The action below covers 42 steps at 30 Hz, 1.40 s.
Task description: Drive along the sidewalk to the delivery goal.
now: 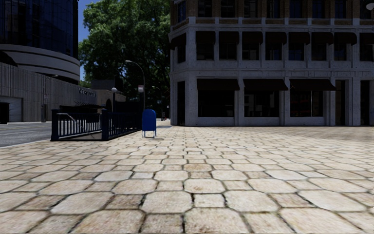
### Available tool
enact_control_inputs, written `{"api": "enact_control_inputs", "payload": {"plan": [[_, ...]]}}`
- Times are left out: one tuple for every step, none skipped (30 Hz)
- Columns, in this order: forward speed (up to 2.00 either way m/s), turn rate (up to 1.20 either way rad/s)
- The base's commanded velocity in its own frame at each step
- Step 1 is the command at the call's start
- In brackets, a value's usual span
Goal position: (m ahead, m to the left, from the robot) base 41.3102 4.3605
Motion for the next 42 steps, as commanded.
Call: {"api": "enact_control_inputs", "payload": {"plan": [[1.47,-0.94],[1.47,-0.43],[1.47,-0.18],[1.47,-0.06],[1.47,-0.03],[1.47,-0.02],[1.47,-0.02],[1.47,-0.02],[1.47,-0.01],[1.47,-0.01],[1.47,-0.01],[1.47,-0.01],[1.47,-0.01],[1.47,-0.01],[1.47,-0.01],[1.47,-0.01],[1.55,-0.01],[1.78,-0.01],[1.83,-0.01],[1.83,-0.01],[1.84,-0.01],[1.85,-0.01],[2.0,-0.01],[2.0,-0.01],[2.0,-0.01],[2.0,-0.01],[2.0,-0.01],[2.0,-0.01],[2.0,-0.01],[2.0,-0.01],[2.0,-0.01],[2.0,-0.01],[2.0,-0.01],[2.0,0.0],[2.0,0.0],[2.0,0.0],[2.0,0.0],[2.0,0.0],[2.0,0.0],[2.0,0.0],[2.0,0.0],[2.0,0.0]]}}
